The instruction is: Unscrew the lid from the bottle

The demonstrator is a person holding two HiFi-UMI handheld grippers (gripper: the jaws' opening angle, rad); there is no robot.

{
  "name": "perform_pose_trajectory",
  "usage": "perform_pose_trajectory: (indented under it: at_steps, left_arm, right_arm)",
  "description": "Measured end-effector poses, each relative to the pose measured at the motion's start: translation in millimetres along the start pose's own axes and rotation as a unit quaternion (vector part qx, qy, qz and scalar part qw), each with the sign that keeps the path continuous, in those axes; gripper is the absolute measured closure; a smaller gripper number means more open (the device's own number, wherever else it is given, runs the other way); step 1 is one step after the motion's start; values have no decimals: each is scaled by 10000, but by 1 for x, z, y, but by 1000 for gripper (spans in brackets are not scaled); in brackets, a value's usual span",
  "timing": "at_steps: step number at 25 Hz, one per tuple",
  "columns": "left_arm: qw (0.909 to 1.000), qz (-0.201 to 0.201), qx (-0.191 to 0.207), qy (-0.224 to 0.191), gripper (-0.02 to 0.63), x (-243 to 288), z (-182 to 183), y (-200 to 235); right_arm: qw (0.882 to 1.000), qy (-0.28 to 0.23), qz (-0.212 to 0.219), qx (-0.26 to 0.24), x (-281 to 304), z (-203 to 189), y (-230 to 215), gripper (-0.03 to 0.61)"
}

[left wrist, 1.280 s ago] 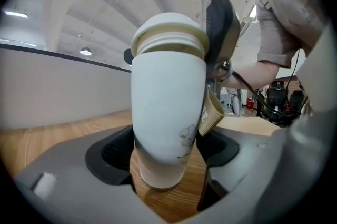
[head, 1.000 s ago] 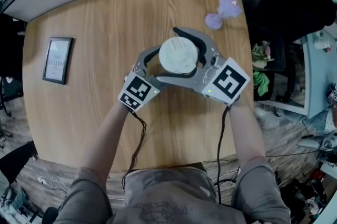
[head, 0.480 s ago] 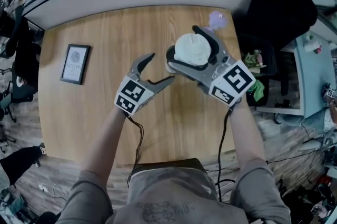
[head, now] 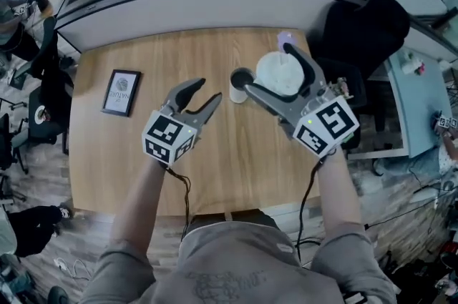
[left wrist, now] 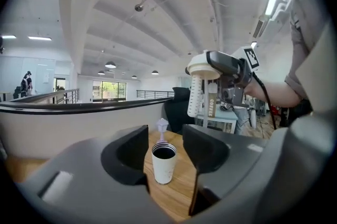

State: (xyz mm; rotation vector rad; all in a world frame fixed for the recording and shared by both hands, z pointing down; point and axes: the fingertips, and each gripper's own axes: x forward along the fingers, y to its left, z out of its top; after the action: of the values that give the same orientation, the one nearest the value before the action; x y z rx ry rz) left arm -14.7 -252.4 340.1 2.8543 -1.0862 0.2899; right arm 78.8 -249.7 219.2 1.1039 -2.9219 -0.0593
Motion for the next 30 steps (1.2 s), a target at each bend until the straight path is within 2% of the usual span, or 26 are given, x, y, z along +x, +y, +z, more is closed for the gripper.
perform_pose_trajectory:
  at_steps: [2, 7, 15, 20, 23, 27, 30]
  left_arm:
    - [9999, 83, -18, -82, 411, -19, 18, -2]
    - [9992, 306, 98, -238, 482, -61, 54, -14]
    - [9973, 523, 323, -412, 545, -111, 82, -35]
    - [9966, 588, 399, -421, 583, -125, 85, -48]
    - [9966, 651, 278, -412, 612, -128, 79, -51]
    - [9973, 655, 212, -240, 612, -131, 60, -62]
    - [9975, 636, 307, -75, 612, -130, 50, -70]
  right_arm:
    - [10000, -56, -25, -24, -10, 17, 15, 68]
    - [9997, -242, -55, 10, -38, 46, 47, 67]
    - [9998, -191, -61, -35, -68, 49, 87, 67]
    - [9993, -81, -186, 299, -80, 34, 95, 67]
    - [9980, -262, -279, 500, -86, 29, 96, 67]
    - [9979, -205, -487, 381, -94, 14, 104, 67]
    - [9979, -66, -462, 451, -93, 2, 111, 67]
